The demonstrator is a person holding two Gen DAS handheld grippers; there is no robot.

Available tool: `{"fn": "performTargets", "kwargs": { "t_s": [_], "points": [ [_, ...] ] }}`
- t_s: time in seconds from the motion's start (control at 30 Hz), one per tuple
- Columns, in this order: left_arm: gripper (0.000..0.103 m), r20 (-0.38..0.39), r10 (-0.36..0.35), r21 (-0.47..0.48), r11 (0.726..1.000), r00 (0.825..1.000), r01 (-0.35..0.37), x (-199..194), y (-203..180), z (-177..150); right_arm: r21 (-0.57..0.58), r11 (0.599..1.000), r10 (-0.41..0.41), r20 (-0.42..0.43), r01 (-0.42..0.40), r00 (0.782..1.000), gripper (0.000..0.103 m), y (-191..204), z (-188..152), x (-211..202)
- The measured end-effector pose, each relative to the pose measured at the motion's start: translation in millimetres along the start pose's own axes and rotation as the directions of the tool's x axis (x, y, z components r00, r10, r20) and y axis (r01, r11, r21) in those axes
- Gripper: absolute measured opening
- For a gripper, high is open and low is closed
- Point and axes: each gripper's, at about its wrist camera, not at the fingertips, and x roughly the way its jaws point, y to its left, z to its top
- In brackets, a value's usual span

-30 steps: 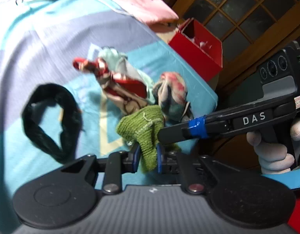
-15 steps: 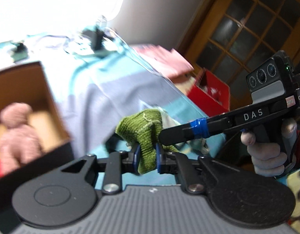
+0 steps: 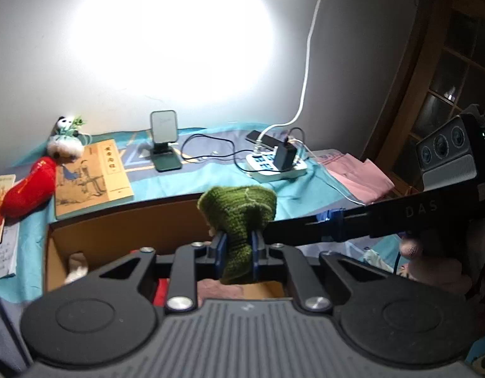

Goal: Organize soft objects
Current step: 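Carry the green knit cloth into the brown box and open the right gripper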

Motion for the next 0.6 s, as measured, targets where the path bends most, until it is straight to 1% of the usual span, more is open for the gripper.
{"fn": "performTargets", "kwargs": {
  "t_s": [0.1, 0.2, 0.3, 0.37, 0.4, 0.47, 0.5, 0.53, 0.6],
  "points": [
    [0.003, -0.038, 0.044, -0.038, 0.998, 0.998, -0.045, 14, 36, 4, 0.017, 0.999, -0.029, -0.019, 0.029, 0.999, 0.002, 0, 10, 42],
    [0.003, -0.128, 0.077, -0.091, 0.992, 0.989, -0.089, 47, 70, -4, 0.030, 0.994, -0.107, -0.078, 0.110, 0.991, 0.001, -7, 10, 83],
    [0.003, -0.225, 0.096, -0.137, 0.982, 0.970, -0.129, 78, 97, -25, 0.028, 0.981, -0.183, -0.166, 0.190, 0.969, 0.001, -16, 1, 121],
    [0.003, -0.279, 0.113, -0.155, 0.975, 0.954, -0.161, 91, 110, -38, 0.020, 0.970, -0.234, -0.201, 0.243, 0.951, 0.001, -22, -6, 138],
    [0.004, -0.295, 0.114, -0.167, 0.971, 0.949, -0.168, 95, 115, -44, 0.021, 0.967, -0.244, -0.217, 0.254, 0.945, 0.001, -24, -9, 143],
    [0.010, -0.305, 0.104, -0.184, 0.969, 0.946, -0.166, 97, 120, -51, 0.032, 0.962, -0.257, -0.240, 0.273, 0.936, 0.002, -29, -13, 149],
    [0.020, -0.313, 0.110, -0.183, 0.968, 0.943, -0.174, 97, 120, -53, 0.032, 0.961, -0.261, -0.240, 0.276, 0.935, 0.002, -29, -14, 149],
    [0.031, -0.317, 0.121, -0.178, 0.967, 0.941, -0.184, 96, 120, -54, 0.033, 0.961, -0.259, -0.235, 0.274, 0.937, 0.005, -29, -13, 147],
    [0.036, -0.310, 0.139, -0.164, 0.967, 0.941, -0.197, 90, 116, -52, 0.050, 0.964, -0.244, -0.216, 0.260, 0.946, 0.006, -27, -10, 140]
  ]
}}
